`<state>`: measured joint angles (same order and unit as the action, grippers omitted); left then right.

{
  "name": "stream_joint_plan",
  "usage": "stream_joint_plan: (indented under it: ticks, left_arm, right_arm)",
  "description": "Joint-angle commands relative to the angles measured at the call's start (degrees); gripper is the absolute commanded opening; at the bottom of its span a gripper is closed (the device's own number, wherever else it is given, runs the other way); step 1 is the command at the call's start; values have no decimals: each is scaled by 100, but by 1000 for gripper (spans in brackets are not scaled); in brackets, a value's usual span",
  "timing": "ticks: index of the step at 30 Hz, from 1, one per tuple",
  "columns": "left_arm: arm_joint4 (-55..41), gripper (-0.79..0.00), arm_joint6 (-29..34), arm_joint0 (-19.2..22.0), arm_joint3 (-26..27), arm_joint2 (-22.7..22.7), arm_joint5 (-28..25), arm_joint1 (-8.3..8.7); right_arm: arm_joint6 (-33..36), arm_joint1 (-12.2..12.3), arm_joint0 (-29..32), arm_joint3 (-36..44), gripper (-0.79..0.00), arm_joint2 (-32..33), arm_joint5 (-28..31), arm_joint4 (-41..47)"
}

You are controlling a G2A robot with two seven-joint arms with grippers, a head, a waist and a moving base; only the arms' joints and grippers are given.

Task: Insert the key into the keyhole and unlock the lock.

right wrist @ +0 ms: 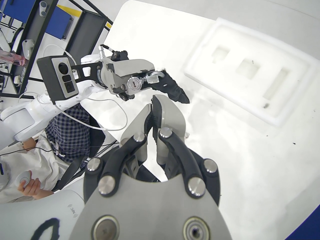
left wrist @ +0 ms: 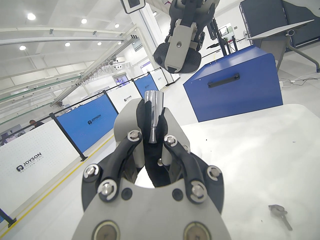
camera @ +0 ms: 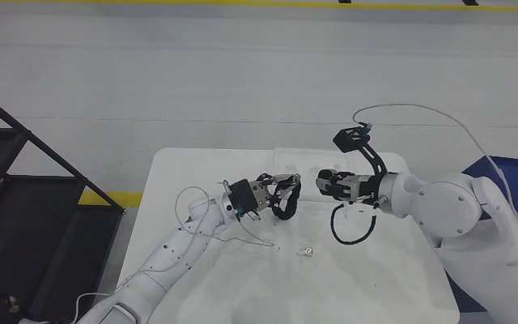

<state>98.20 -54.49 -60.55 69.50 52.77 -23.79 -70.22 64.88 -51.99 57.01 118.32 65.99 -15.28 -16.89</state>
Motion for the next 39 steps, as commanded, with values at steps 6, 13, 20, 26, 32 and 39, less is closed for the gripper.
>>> stream_joint_plan:
  ticks: [6, 13, 20, 26, 32, 39]
  left_arm:
    - [-39, -785, 147, -314, 441, 441, -583, 187]
    - [-61, -785, 411, -498, 741, 861, -1409, 369]
    - [-65, -785, 734, -386, 842, 1270, -2536, 552]
    - [-148, -785, 979, -409, 977, 1587, -3246, 694]
    - [-356, -785, 1011, -412, 996, 1530, -3421, 803]
    - [-544, -785, 820, -303, 886, 1277, -3421, 937]
  right_arm:
    - [185, 81, 401, -137, -785, 276, 401, 14]
    - [246, 60, 534, -778, -785, -158, 709, -313]
    - [363, -33, 394, -1273, -785, -857, 786, -887]
    - [557, -104, 242, -1463, -785, -1259, 913, -1202]
    - [639, -145, 144, -1566, -785, -1447, 987, -1415]
    - [639, -145, 144, -1566, -785, -1447, 987, -1415]
